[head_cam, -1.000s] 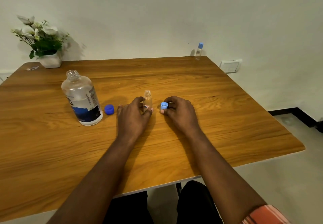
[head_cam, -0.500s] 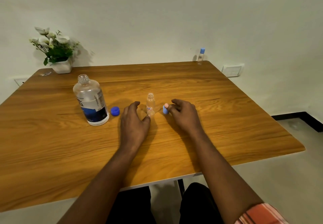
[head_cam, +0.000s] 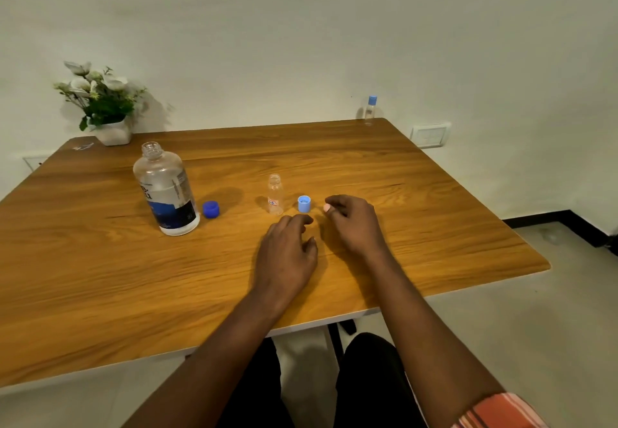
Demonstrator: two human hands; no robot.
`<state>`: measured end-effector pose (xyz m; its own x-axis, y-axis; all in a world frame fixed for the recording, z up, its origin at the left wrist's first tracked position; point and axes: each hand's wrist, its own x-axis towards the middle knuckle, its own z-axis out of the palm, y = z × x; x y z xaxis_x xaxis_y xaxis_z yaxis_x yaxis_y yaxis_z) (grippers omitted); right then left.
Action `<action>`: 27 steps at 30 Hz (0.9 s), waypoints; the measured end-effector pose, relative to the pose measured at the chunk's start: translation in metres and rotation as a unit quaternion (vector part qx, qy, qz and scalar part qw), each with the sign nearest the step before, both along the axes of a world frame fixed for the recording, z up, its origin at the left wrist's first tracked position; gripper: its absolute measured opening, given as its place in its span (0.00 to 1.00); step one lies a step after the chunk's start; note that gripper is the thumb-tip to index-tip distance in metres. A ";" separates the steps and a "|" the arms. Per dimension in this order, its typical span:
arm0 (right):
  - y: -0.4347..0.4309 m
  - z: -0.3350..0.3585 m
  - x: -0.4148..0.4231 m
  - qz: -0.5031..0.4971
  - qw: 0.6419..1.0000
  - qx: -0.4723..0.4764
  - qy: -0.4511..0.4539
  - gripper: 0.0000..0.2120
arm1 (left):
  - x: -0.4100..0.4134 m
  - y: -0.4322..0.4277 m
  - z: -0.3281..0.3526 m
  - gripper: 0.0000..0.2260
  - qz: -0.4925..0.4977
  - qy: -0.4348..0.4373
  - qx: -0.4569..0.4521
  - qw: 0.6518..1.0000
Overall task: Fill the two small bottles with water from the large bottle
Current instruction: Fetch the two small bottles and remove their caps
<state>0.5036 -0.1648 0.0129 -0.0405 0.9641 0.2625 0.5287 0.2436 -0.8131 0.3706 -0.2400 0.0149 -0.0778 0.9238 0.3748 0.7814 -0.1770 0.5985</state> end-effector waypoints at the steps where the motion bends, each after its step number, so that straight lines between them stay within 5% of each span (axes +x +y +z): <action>1: -0.001 0.001 0.006 0.003 1.000 -0.002 0.003 0.14 | 0.006 0.003 0.000 0.16 -0.009 0.008 -0.003 1.000; 12: 0.034 0.002 0.086 -0.109 0.994 -0.009 0.010 0.15 | 0.081 0.078 0.000 0.16 -0.040 0.094 -0.015 0.995; 27: 0.194 0.004 0.112 -0.183 0.983 -0.013 -0.004 0.19 | 0.119 0.244 -0.003 0.14 0.025 0.151 -0.023 0.988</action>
<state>0.6152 0.0297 0.0172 0.3077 0.9212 0.2383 0.5835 0.0152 -0.8120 0.4898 0.0044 0.0122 -0.0155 0.9379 0.3466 0.9327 -0.1113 0.3430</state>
